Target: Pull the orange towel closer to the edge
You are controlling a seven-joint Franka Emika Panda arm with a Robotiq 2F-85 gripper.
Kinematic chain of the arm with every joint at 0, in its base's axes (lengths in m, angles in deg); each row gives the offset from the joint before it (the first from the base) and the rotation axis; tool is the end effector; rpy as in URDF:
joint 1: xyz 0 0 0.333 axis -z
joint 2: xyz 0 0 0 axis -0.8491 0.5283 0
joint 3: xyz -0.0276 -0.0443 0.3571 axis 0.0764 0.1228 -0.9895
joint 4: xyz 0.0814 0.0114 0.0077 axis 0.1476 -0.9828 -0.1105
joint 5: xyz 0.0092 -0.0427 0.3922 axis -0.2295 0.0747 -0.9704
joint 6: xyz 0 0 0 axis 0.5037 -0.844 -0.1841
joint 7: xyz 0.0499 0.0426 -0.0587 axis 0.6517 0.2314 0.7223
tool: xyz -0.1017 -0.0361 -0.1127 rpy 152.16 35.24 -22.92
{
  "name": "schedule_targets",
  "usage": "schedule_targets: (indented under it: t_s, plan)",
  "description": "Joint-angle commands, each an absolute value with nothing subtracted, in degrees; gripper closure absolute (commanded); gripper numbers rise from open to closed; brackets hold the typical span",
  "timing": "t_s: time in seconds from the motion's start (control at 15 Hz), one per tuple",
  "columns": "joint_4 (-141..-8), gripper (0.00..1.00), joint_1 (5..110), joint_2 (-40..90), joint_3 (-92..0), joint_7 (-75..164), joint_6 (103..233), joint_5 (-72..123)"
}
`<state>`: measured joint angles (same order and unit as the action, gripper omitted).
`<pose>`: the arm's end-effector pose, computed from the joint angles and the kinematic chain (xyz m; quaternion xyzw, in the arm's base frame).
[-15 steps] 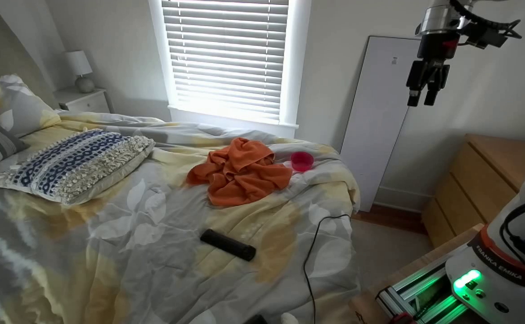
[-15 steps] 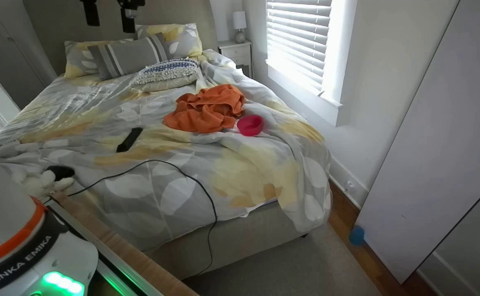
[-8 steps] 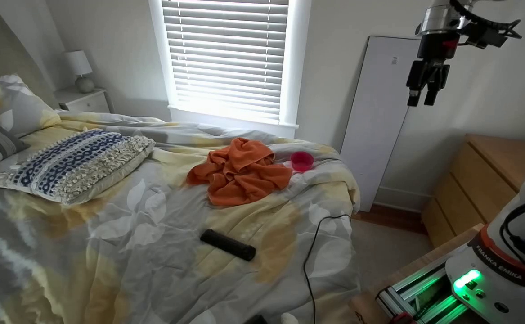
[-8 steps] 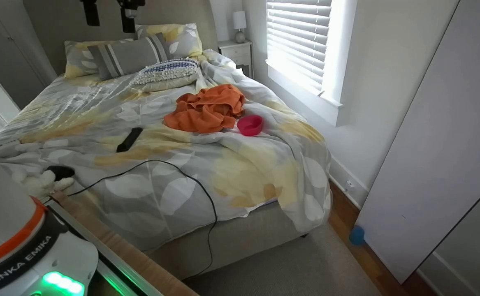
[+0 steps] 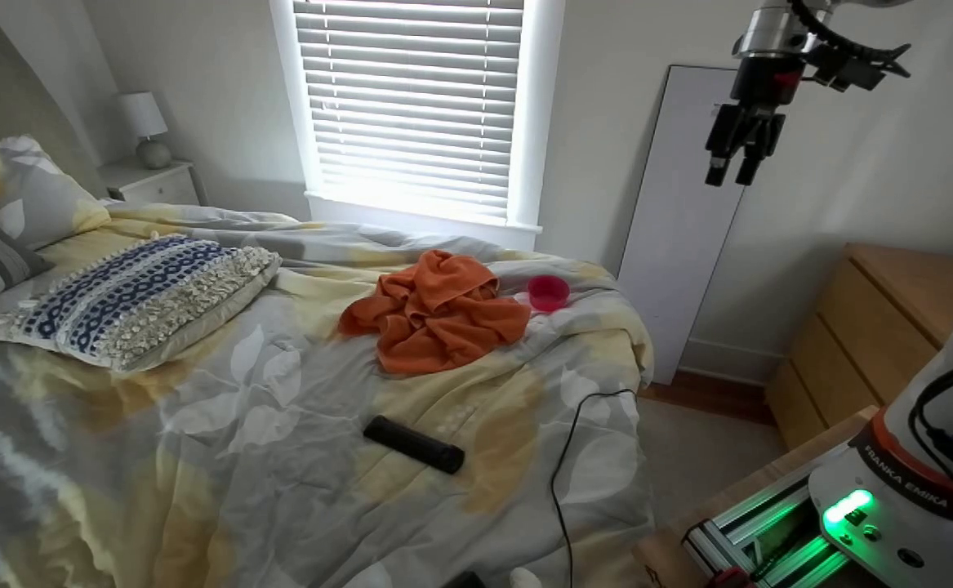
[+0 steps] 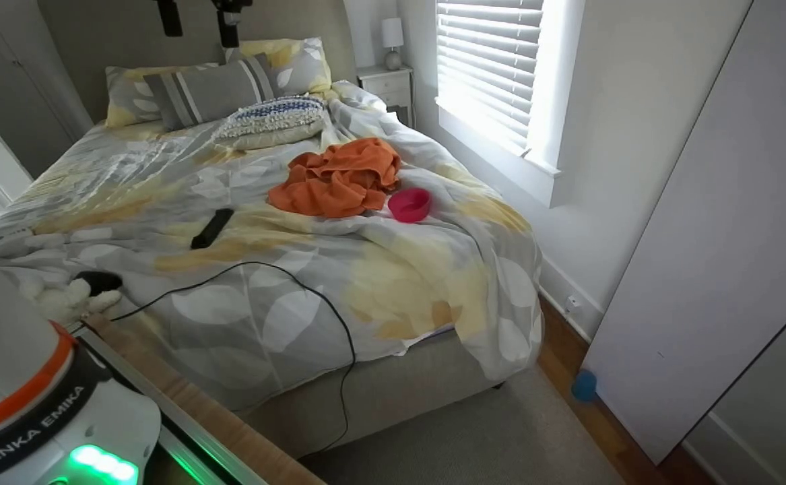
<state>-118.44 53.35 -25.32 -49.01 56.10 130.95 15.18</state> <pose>0.3350 0.0405 0.5129 -0.9929 -0.0868 0.0442 0.0677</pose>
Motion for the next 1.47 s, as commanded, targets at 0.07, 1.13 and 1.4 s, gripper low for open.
schedule_targets:
  t_s: [0.07,1.13,1.4]
  plan:
    - [-111.0,0.0,50.2,-10.5,-54.5,54.1,141.1,12.3]
    - [-85.0,0.0,51.8,31.9,-56.7,37.7,162.7,1.8]
    - [-86.7,0.0,52.1,31.3,-56.6,39.5,162.9,3.4]
